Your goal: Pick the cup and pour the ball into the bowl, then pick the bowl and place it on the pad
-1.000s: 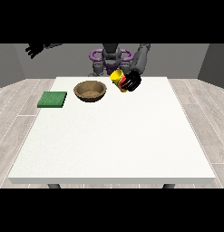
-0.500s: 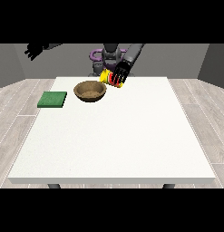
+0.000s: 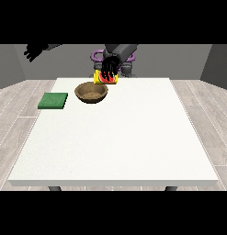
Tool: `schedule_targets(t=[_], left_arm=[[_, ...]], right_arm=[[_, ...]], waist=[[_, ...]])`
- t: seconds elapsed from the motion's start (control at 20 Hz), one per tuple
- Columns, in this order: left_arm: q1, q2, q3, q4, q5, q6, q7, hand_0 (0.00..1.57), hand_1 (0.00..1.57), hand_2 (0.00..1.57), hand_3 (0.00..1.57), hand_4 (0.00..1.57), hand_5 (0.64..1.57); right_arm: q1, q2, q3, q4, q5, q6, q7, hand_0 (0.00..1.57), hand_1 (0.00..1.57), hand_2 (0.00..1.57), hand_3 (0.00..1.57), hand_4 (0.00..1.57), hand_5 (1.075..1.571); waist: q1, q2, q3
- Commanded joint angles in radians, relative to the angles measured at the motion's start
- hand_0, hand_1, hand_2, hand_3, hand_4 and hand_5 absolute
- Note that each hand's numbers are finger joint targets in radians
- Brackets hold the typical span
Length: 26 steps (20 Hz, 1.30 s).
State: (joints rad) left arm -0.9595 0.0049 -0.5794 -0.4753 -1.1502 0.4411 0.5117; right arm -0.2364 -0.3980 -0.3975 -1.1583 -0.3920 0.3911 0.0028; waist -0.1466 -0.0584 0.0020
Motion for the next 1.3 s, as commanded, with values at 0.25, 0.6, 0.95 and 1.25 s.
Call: schedule_targets(t=[0.25, 0.6, 0.95, 1.25], left_arm=[[-0.081, -0.005, -0.171, -0.107, -0.125, -0.313, 0.115, 0.41, 0.41, 1.34, 1.55, 1.02, 1.571], [-0.046, -0.005, -0.222, -0.235, -0.158, -0.475, 0.11, 0.0, 0.0, 1.06, 1.54, 1.11, 1.571], [0.077, 0.108, 0.098, -0.348, 0.113, -0.174, -0.019, 1.04, 1.04, 1.57, 1.44, 1.27, 1.567], [0.118, 0.144, 0.441, -0.518, 0.519, -0.12, -0.179, 0.0, 0.0, 0.0, 0.0, 1.18, 1.551]], right_arm=[[-0.033, 0.011, 0.013, 0.082, 0.024, 0.007, -0.047, 0.0, 0.0, 0.0, 0.33, 0.69, 1.553], [-0.07, 0.028, 0.035, 0.076, 0.048, -0.05, -0.03, 0.0, 0.0, 0.0, 0.05, 0.71, 1.548], [0.029, 0.034, 0.024, 0.036, 0.046, -0.076, 0.012, 0.0, 0.0, 0.0, 0.18, 0.74, 1.553], [0.042, 0.085, 0.039, 0.028, 0.08, -0.152, 0.003, 0.0, 0.0, 0.0, 0.0, 0.78, 1.557]], waist=[[-0.001, -0.012, -0.001], [0.018, -0.016, -0.0017], [0.079, -0.091, -0.0066], [0.185, -0.1, -0.0179]])
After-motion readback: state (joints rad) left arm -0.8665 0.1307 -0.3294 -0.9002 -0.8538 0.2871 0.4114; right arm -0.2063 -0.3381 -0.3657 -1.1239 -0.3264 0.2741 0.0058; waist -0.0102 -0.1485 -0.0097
